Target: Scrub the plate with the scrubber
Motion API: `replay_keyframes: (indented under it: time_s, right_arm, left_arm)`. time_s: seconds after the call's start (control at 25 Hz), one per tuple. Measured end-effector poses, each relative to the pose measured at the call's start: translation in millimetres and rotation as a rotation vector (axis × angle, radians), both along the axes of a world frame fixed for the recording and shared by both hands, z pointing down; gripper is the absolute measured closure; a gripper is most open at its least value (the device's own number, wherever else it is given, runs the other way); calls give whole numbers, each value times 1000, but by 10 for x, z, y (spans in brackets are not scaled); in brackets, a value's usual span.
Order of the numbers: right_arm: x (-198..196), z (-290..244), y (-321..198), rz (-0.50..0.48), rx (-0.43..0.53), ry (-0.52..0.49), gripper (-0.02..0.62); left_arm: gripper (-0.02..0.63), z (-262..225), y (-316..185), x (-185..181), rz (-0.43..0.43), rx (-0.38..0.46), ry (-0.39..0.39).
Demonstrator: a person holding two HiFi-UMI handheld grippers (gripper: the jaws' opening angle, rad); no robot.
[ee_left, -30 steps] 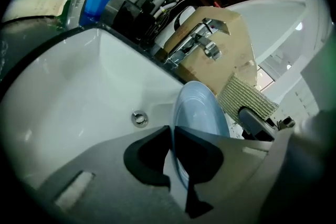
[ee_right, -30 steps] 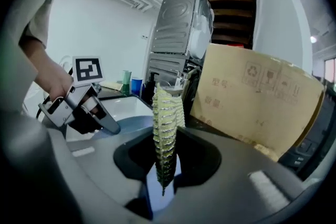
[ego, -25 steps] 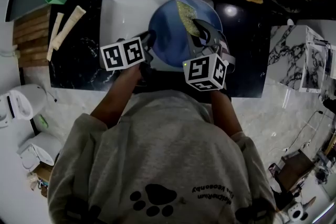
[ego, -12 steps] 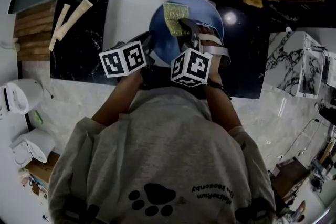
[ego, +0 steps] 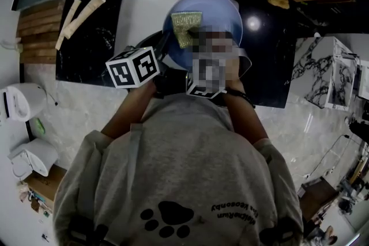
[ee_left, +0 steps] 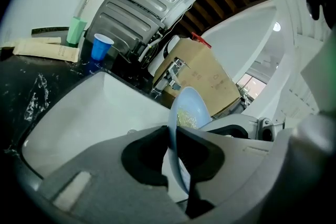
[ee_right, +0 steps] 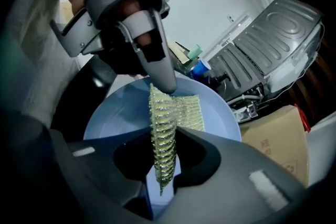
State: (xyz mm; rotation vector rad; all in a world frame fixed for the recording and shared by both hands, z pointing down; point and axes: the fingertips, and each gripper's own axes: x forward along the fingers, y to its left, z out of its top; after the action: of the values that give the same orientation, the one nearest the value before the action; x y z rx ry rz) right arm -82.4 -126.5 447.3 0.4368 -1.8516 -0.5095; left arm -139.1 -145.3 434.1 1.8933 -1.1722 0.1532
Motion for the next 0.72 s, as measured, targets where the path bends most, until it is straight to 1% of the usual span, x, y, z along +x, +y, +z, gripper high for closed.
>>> replay_keyframes:
  time_s: [0.12,0.24,0.4,0.56,0.72]
  right_arm:
    - [-62,-12,152,-41,-59,0,523]
    - [-93,9,314,-75,-141,-17,523]
    - [-96,-7,483,-111,-220,-43,523]
    - [-151,-3,762,-165,-359,-91,523]
    - [-168,-28,969,-191,-460,-121,523]
  left_arm:
    - [568,-46,-4,-35,-33,16,28]
    - [569,-99,-28,-79,-67,37,48]
    - [569,-133,-32,-109,-86,55,54]
    - [569,-165,-27,-149,-103,73,57]
    - [569,-172,-39,-221,-122,81,54]
